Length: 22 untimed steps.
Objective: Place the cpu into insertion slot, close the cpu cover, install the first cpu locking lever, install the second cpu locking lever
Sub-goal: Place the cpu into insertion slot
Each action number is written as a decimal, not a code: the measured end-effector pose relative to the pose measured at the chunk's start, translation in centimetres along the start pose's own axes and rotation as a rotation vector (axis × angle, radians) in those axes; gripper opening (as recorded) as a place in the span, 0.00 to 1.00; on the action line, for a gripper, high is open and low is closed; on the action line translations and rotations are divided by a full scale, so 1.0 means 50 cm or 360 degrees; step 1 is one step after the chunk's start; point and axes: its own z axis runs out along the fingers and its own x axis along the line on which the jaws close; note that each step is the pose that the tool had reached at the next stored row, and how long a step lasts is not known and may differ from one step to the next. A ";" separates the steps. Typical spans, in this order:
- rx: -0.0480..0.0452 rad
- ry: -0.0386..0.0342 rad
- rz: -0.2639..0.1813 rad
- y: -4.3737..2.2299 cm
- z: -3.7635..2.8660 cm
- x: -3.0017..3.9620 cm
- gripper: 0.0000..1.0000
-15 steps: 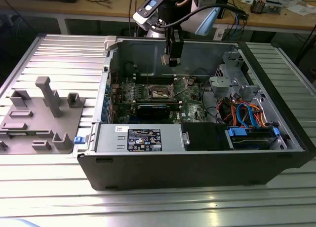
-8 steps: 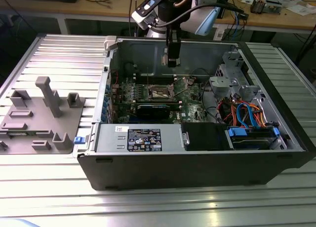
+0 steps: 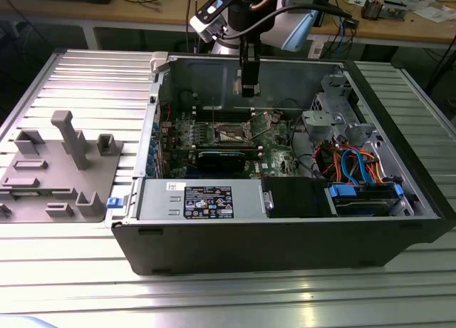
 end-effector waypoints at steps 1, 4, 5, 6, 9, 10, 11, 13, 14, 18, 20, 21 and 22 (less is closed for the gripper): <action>0.0000 0.0000 0.0002 0.000 0.000 0.000 0.54; 0.0000 0.0000 0.0004 0.000 0.000 0.000 0.54; 0.0000 0.0000 0.0004 0.000 0.000 0.000 0.54; 0.0000 0.0000 0.0004 0.000 0.000 0.000 0.54; 0.0000 0.0000 0.0004 0.000 0.000 0.000 0.54; 0.0000 0.0000 0.0004 0.000 0.000 0.000 0.54; 0.0000 0.0000 0.0004 0.000 0.000 0.000 0.54; 0.0000 0.0000 0.0004 0.000 0.000 0.000 0.54; 0.0000 0.0000 0.0005 0.000 0.000 0.000 0.54; -0.0001 -0.0003 0.0039 -0.001 0.001 0.000 0.54; -0.0001 -0.0006 0.0053 -0.001 0.003 0.000 0.54; -0.0001 -0.0007 0.0050 -0.001 0.005 0.000 0.54; -0.0001 -0.0011 0.0025 -0.001 0.008 0.000 0.54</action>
